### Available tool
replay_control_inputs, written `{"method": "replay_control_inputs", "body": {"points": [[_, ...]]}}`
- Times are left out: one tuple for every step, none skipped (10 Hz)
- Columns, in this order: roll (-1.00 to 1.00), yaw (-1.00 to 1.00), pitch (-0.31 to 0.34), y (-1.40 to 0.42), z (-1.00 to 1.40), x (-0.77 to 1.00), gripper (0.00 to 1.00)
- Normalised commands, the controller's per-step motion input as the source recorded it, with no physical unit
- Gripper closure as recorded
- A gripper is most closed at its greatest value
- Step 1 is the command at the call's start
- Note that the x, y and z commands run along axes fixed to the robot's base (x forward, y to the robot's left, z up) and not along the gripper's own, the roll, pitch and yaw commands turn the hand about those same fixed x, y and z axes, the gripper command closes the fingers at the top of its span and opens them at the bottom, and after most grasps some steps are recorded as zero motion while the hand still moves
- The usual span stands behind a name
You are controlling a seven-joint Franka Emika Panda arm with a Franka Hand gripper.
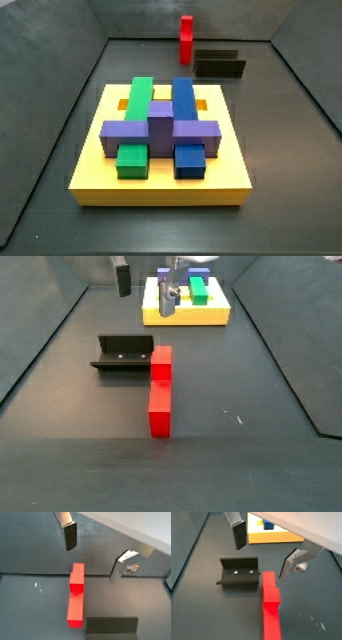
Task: Pick up the red object. Move up. Move to above the board. Insert the red object.
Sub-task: Pick up the red object.
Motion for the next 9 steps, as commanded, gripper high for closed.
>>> {"method": "replay_control_inputs", "body": {"points": [[-0.36,-0.65,0.011,0.02,-0.14,0.04,0.0],[-0.35,-0.72,0.001,0.0,-0.15,0.05,0.0],[-0.3,-0.77,0.0,0.0,-0.14,0.03,0.0],[-0.31,-0.75,0.016,0.0,-0.19,0.07,0.0],[-0.29,-0.76,0.049,0.0,-0.23,0.11,0.0],[-0.29,-0.72,0.06,0.0,-0.24,0.11,0.0],[-0.26,-0.69,0.056,0.07,-0.21,0.1,0.0],[-0.27,-0.73,0.047,0.02,-0.22,0.15,0.0],[-0.3,-0.7,0.033,0.03,-0.21,0.15,0.0]]}}
